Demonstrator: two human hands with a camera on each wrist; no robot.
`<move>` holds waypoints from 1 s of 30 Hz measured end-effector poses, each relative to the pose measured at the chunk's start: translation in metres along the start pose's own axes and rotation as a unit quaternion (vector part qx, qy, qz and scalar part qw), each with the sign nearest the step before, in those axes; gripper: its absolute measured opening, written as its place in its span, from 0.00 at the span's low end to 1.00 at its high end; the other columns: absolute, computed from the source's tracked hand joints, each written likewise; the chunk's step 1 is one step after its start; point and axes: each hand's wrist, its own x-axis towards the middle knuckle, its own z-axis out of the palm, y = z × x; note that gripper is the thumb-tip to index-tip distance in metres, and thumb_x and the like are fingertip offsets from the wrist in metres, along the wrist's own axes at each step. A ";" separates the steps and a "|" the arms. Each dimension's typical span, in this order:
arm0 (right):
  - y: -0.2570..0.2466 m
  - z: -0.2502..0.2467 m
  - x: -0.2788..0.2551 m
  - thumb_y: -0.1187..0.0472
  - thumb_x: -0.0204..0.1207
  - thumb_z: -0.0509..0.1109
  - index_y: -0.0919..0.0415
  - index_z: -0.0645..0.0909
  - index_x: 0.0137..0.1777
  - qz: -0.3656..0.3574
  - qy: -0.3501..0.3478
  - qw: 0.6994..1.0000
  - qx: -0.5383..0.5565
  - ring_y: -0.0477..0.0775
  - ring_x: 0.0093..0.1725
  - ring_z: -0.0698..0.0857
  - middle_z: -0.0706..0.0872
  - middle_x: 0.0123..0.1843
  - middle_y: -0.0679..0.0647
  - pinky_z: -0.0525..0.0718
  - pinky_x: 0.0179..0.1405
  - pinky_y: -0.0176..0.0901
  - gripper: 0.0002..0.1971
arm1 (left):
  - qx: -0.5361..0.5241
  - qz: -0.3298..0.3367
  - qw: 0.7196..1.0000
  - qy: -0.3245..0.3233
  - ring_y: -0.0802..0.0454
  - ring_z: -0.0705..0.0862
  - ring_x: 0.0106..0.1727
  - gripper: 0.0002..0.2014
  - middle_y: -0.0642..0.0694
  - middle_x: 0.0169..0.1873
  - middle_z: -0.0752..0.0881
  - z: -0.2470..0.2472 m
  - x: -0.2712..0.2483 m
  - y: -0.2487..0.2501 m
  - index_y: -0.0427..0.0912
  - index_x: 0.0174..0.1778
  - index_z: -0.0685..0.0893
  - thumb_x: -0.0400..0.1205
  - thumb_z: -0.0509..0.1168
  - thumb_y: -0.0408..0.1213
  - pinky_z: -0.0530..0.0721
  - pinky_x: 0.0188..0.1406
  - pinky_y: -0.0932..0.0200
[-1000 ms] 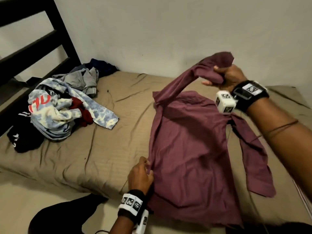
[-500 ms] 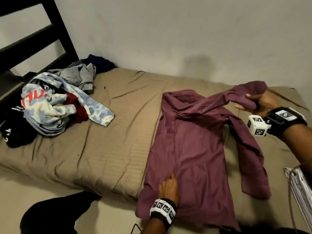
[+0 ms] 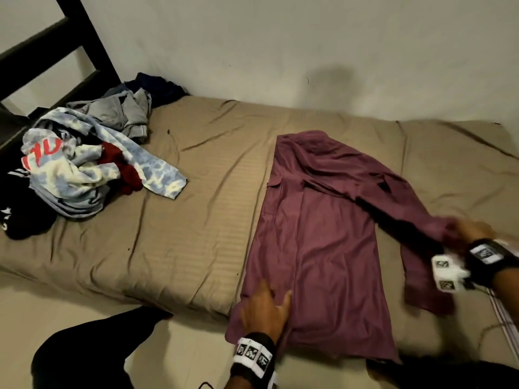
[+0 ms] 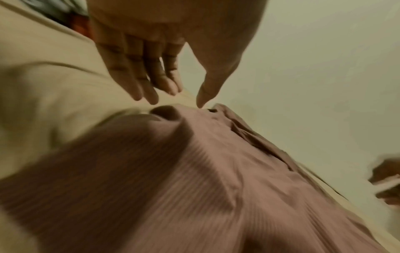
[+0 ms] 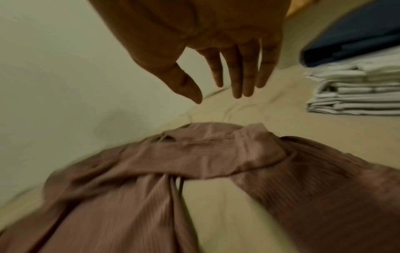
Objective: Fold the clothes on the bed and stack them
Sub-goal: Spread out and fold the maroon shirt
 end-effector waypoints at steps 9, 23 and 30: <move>0.023 0.235 -0.143 0.50 0.71 0.74 0.66 0.80 0.70 -0.482 -0.117 0.858 -0.133 0.71 0.67 0.81 0.81 0.70 0.68 0.78 0.68 0.58 0.30 | -0.195 -0.111 0.974 0.041 0.59 0.86 0.42 0.24 0.53 0.40 0.87 0.002 0.008 -0.105 0.54 0.39 0.84 0.58 0.85 0.63 0.85 0.43 0.55; 0.024 0.325 -0.187 0.23 0.78 0.50 0.54 0.34 0.89 -0.519 -0.201 0.729 -0.398 0.60 0.88 0.32 0.28 0.88 0.58 0.46 0.87 0.63 0.52 | -0.259 -0.239 0.909 -0.221 0.38 0.90 0.47 0.10 0.47 0.35 0.91 -0.010 -0.003 -0.135 0.45 0.39 0.87 0.69 0.72 0.47 0.85 0.42 0.56; -0.053 0.306 -0.155 0.32 0.83 0.56 0.54 0.47 0.90 -0.496 -0.209 0.774 -0.332 0.62 0.89 0.46 0.40 0.91 0.58 0.56 0.85 0.62 0.43 | 0.066 0.018 0.997 -0.035 0.39 0.88 0.59 0.28 0.44 0.56 0.87 -0.031 0.023 -0.063 0.47 0.65 0.78 0.67 0.72 0.39 0.87 0.52 0.50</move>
